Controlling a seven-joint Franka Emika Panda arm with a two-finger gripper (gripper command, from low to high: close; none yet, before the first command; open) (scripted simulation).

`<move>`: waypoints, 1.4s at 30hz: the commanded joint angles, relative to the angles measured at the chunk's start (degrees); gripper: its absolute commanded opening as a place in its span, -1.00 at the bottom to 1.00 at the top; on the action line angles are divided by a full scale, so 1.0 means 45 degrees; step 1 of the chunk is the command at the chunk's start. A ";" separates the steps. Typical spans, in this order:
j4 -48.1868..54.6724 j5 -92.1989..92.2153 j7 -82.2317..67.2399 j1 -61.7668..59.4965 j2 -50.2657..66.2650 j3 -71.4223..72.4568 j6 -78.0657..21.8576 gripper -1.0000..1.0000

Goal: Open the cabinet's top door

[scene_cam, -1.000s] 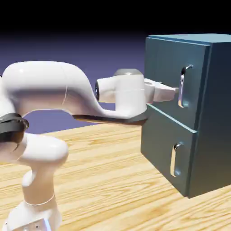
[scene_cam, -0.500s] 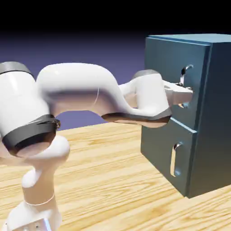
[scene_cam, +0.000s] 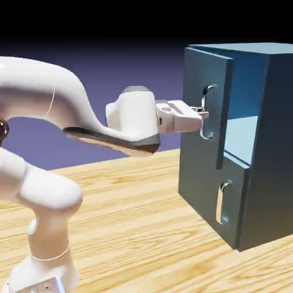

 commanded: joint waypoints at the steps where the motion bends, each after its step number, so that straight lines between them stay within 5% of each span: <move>1: -0.0170 0.0355 0.0006 -0.0378 -0.0039 0.0463 -0.0088 -1.00; 20: -0.2013 0.7262 -0.0550 -0.6890 -0.1897 0.8744 0.0316 -1.00; 32: -0.2379 1.3907 -0.3196 -0.5629 -0.3153 1.2554 -0.4040 -1.00; 42: 0.0194 1.8622 -0.3624 -0.6059 -0.1641 1.7110 -0.9466 -1.00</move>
